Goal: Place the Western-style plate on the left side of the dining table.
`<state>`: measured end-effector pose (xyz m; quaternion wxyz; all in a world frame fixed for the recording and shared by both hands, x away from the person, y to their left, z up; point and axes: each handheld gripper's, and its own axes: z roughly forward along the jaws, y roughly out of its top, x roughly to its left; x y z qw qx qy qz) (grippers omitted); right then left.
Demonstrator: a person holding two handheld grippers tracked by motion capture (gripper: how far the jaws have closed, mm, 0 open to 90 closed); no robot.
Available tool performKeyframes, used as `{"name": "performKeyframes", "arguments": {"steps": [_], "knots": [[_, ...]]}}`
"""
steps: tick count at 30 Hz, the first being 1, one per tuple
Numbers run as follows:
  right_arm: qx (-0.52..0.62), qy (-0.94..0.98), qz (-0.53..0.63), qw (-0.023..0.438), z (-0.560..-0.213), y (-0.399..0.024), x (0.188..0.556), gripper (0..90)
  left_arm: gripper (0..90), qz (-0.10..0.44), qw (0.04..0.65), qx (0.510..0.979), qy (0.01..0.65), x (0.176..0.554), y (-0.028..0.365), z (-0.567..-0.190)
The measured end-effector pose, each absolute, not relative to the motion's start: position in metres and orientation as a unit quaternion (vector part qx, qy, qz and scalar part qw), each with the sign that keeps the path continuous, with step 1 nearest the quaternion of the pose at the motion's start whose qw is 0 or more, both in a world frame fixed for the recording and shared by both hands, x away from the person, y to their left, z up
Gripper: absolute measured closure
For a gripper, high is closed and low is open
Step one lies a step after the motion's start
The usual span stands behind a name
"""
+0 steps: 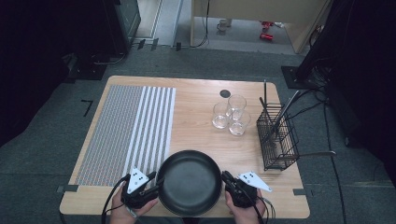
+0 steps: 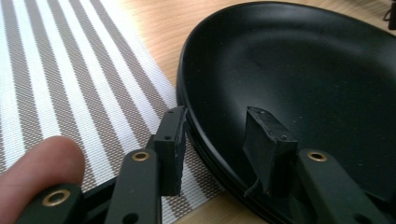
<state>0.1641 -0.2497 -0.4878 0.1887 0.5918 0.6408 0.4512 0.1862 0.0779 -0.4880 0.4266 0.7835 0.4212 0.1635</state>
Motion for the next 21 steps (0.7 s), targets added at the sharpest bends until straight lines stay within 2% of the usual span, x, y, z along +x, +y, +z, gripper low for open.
{"name": "performKeyframes", "arguments": {"steps": [8, 21], "knots": [[0.598, 0.645, 0.441, 0.179, -0.4909, -0.2432, 0.164, 83.6, 65.8, 0.15, 0.429, 0.782, 0.426, 0.1871, 0.0801, -0.4895], [0.613, 0.633, 0.442, 0.168, -0.4938, -0.2413, 0.162, 81.7, 64.4, 0.138, 0.432, 0.779, 0.433, 0.187, 0.0821, -0.4916]]}}
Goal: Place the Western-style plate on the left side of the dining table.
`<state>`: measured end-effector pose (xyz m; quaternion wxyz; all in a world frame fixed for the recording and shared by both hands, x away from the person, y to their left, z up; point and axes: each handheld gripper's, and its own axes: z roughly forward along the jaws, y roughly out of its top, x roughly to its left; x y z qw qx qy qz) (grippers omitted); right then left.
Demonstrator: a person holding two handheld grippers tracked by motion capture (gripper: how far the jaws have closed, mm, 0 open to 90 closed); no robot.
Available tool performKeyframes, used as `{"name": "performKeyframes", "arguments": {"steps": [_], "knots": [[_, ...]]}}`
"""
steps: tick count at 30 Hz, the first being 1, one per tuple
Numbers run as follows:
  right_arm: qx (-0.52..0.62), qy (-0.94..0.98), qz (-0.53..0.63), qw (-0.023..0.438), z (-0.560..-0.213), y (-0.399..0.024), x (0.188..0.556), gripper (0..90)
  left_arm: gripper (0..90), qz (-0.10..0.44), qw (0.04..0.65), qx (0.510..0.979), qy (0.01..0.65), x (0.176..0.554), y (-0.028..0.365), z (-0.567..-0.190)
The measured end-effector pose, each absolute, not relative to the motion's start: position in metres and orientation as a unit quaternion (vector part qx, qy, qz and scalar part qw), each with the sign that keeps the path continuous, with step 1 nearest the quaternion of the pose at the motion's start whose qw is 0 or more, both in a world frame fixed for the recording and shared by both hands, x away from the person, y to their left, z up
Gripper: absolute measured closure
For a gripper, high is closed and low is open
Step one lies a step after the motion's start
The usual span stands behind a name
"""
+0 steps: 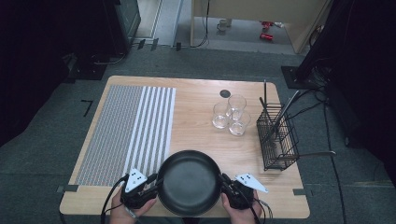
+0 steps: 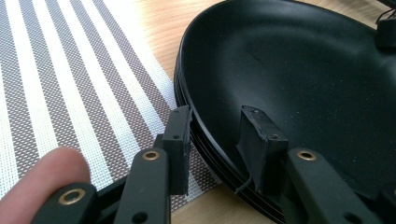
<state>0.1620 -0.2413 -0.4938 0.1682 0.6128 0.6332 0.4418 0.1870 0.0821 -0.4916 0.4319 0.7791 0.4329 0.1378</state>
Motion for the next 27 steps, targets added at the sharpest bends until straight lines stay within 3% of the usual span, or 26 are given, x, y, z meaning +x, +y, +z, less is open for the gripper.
{"name": "performKeyframes", "arguments": {"steps": [11, 19, 25, 27], "knots": [[0.623, 0.615, 0.457, 0.154, -0.4956, -0.2441, 0.1605, 82.8, 65.1, 0.116, 0.444, 0.765, 0.453, 0.189, 0.0845, -0.494], [0.63, 0.605, 0.461, 0.157, -0.496, -0.2432, 0.1607, 83.6, 74.7, 0.119, 0.454, 0.753, 0.46, 0.1902, 0.0876, -0.4922], [0.626, 0.606, 0.463, 0.162, -0.4963, -0.2428, 0.1606, 83.9, 74.0, 0.122, 0.453, 0.754, 0.46, 0.1902, 0.0867, -0.4931], [0.622, 0.609, 0.466, 0.157, -0.4961, -0.2424, 0.1611, 83.4, 64.9, 0.125, 0.444, 0.761, 0.457, 0.1899, 0.0845, -0.4944]]}}
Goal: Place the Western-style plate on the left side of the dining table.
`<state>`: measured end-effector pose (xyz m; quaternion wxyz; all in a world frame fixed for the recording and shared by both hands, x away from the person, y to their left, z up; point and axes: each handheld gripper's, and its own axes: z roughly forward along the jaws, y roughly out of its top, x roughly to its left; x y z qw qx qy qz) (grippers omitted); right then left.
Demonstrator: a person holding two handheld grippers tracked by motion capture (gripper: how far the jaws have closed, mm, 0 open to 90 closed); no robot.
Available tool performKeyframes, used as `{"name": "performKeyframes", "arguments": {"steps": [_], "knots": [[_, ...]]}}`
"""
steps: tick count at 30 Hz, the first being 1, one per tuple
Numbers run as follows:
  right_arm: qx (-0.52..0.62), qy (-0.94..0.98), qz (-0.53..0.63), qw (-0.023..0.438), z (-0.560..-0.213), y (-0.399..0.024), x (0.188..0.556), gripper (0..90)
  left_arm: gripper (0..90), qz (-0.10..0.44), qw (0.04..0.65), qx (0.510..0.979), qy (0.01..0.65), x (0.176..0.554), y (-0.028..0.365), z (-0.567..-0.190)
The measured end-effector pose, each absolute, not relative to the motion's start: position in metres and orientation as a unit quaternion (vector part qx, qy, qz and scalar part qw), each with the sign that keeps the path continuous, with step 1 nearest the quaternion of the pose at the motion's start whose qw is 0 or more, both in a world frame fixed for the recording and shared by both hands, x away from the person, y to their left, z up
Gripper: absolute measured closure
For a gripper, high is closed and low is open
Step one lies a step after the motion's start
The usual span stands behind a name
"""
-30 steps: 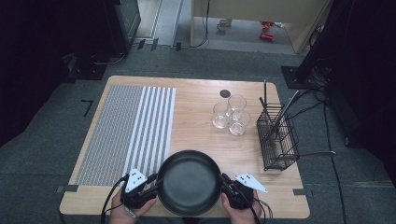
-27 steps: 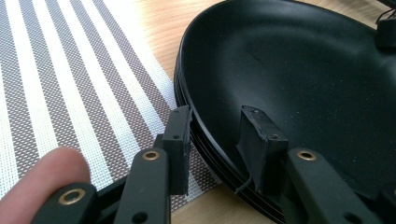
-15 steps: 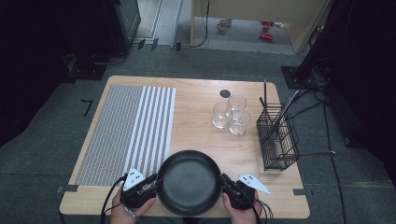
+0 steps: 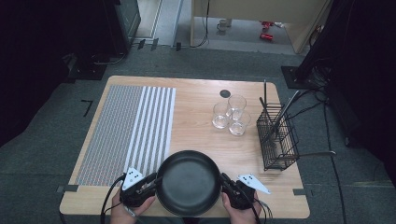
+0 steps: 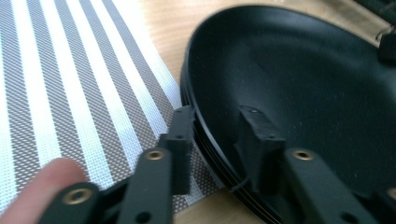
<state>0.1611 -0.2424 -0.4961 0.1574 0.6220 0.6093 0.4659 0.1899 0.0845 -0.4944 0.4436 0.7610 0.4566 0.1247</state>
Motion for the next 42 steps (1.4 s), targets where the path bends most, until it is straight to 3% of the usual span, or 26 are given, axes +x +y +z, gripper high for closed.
{"name": "performKeyframes", "arguments": {"steps": [8, 16, 42], "knots": [[0.621, 0.61, 0.465, 0.16, -0.496, -0.241, 0.16, 82.2, 60.9, 0.108, 0.442, 0.765, 0.457, 0.189, 0.084, -0.496], [0.623, 0.606, 0.466, 0.163, -0.497, -0.24, 0.161, 82.8, 67.4, 0.07, 0.458, 0.745, 0.479, 0.195, 0.092, -0.497], [0.628, 0.593, 0.481, 0.151, -0.5, -0.237, 0.164, 83.7, 72.0, 0.065, 0.475, 0.726, 0.493, 0.198, 0.097, -0.494]]}}
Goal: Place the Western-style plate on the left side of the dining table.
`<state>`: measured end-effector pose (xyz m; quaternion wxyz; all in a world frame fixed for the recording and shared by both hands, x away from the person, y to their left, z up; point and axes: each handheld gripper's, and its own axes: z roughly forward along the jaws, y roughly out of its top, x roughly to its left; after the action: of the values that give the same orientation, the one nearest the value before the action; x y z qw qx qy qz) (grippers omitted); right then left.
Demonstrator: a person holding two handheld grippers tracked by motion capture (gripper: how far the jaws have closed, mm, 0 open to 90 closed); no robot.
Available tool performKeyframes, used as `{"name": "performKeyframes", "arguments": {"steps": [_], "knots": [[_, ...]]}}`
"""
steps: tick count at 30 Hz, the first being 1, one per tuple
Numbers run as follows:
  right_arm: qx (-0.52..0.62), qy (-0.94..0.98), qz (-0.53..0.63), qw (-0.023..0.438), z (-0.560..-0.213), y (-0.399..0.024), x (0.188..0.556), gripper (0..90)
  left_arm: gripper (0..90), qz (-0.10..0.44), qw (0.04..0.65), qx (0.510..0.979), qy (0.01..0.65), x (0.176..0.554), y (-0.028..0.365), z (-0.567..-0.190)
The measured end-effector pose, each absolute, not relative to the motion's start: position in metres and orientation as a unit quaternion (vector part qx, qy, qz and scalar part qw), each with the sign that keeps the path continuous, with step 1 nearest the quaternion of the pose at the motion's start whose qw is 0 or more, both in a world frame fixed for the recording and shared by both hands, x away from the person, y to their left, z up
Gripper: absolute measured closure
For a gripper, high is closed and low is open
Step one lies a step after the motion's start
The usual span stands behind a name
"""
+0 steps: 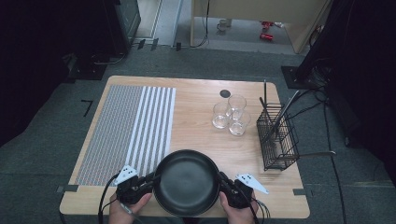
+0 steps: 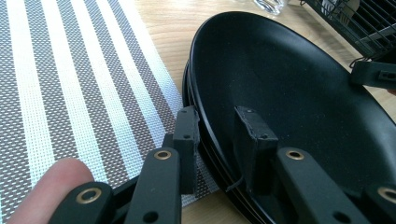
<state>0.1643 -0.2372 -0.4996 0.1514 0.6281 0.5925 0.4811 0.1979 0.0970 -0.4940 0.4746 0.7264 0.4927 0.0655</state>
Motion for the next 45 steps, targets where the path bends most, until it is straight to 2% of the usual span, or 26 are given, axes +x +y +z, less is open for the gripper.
{"name": "performKeyframes", "arguments": {"steps": [19, 24, 28, 38, 45], "knots": [[0.63, 0.593, 0.485, 0.13, -0.506, -0.227, 0.171, 82.4, 73.7, 0.073, 0.482, 0.717, 0.498, 0.2, 0.108, -0.491], [0.631, 0.596, 0.484, 0.109, -0.51, -0.226, 0.173, 78.3, 71.4, 0.084, 0.476, 0.726, 0.49, 0.197, 0.105, -0.491], [0.637, 0.592, 0.484, 0.098, -0.51, -0.227, 0.172, 78.3, 66.5, 0.083, 0.471, 0.735, 0.481, 0.193, 0.104, -0.492], [0.642, 0.586, 0.486, 0.092, -0.51, -0.224, 0.172, 75.1, 60.8, 0.055, 0.478, 0.736, 0.477, 0.188, 0.105, -0.496], [0.647, 0.578, 0.49, 0.079, -0.511, -0.227, 0.173, 79.1, 63.8, 0.031, 0.488, 0.723, 0.488, 0.19, 0.107, -0.498]]}}
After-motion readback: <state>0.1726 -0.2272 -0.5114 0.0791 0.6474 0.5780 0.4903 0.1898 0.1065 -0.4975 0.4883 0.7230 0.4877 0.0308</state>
